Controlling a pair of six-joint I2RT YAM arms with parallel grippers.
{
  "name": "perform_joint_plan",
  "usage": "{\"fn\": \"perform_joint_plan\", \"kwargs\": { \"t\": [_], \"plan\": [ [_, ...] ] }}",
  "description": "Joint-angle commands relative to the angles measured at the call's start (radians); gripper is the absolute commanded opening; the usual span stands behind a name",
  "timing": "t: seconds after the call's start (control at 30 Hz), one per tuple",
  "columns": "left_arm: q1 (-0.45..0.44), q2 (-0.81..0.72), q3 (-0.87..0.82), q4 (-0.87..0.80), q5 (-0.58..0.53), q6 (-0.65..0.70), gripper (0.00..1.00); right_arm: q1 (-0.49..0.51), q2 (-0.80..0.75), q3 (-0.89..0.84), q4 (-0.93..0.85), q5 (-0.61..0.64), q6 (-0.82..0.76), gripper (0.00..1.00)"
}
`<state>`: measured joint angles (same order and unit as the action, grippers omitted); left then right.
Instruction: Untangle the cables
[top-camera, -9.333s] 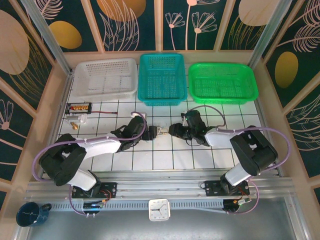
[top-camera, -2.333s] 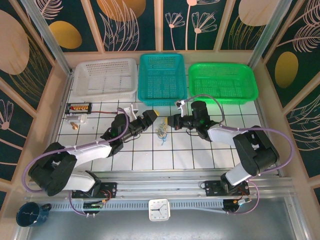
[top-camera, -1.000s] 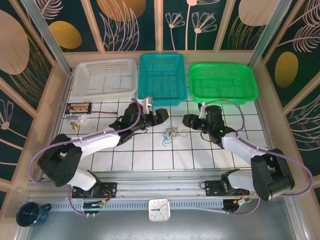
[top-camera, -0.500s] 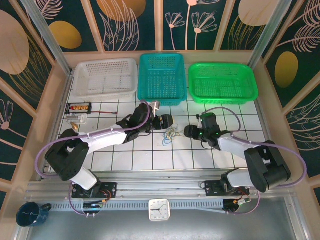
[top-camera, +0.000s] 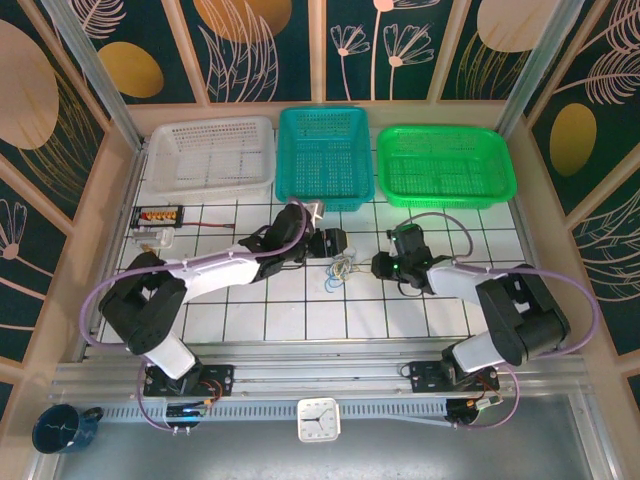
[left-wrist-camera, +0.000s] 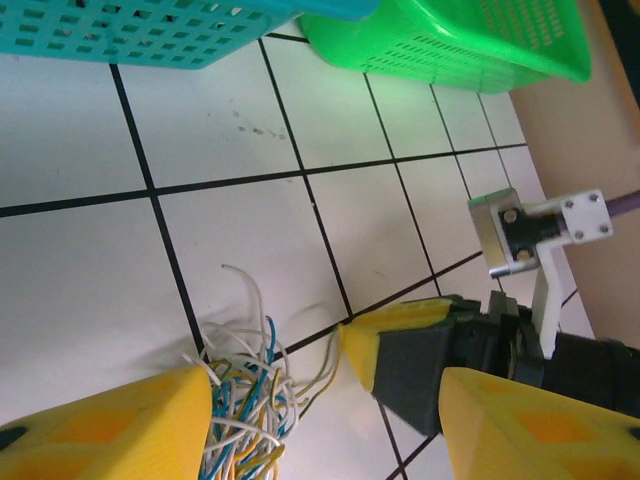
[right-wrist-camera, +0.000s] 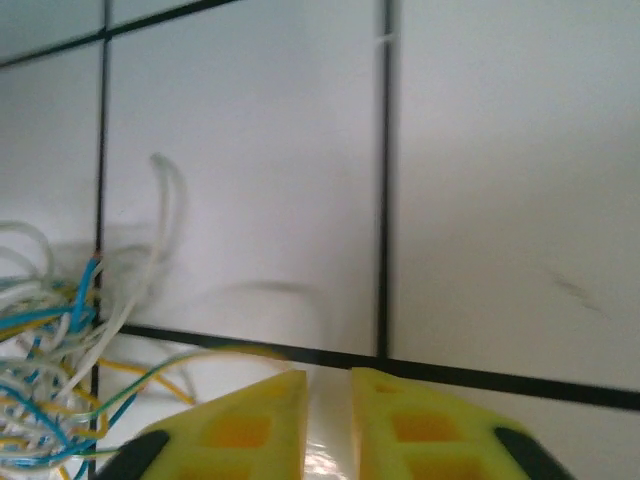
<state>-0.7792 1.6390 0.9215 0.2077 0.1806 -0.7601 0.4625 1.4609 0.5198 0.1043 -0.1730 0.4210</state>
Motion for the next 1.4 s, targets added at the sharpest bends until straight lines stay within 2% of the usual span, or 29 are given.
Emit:
{"fn": "perform_joint_plan", "kwargs": {
  "t": [0.0,0.07,0.2,0.67,0.7,0.83,0.93,1.13,1.37],
  "plan": [
    [0.002,0.044,0.045,-0.055,-0.010,0.059,0.59,0.028,0.018,0.024,0.065,-0.068,0.006,0.05],
    [0.001,0.066,0.060,-0.066,-0.011,0.074,0.56,0.035,0.018,0.031,0.067,-0.072,0.011,0.00],
    [0.002,0.118,0.113,-0.102,-0.018,0.105,0.49,0.051,0.021,0.041,0.078,-0.079,0.018,0.00],
    [0.002,0.181,0.165,-0.137,-0.007,0.144,0.41,0.071,0.009,0.062,0.051,-0.037,0.017,0.00],
    [0.002,0.186,0.172,-0.143,-0.008,0.149,0.41,0.069,-0.001,0.060,0.041,-0.024,0.018,0.03],
    [-0.004,0.196,0.198,-0.182,-0.020,0.171,0.38,0.046,-0.056,0.047,0.009,0.026,0.031,0.33],
    [-0.020,0.205,0.218,-0.218,-0.046,0.193,0.38,0.015,-0.099,0.035,-0.011,0.048,0.047,0.45],
    [-0.045,0.233,0.254,-0.275,-0.085,0.218,0.37,-0.052,-0.153,0.021,-0.057,0.087,0.082,0.49],
    [-0.059,0.253,0.278,-0.312,-0.112,0.234,0.36,-0.074,-0.198,-0.001,-0.049,0.086,0.095,0.49]
  ]
}}
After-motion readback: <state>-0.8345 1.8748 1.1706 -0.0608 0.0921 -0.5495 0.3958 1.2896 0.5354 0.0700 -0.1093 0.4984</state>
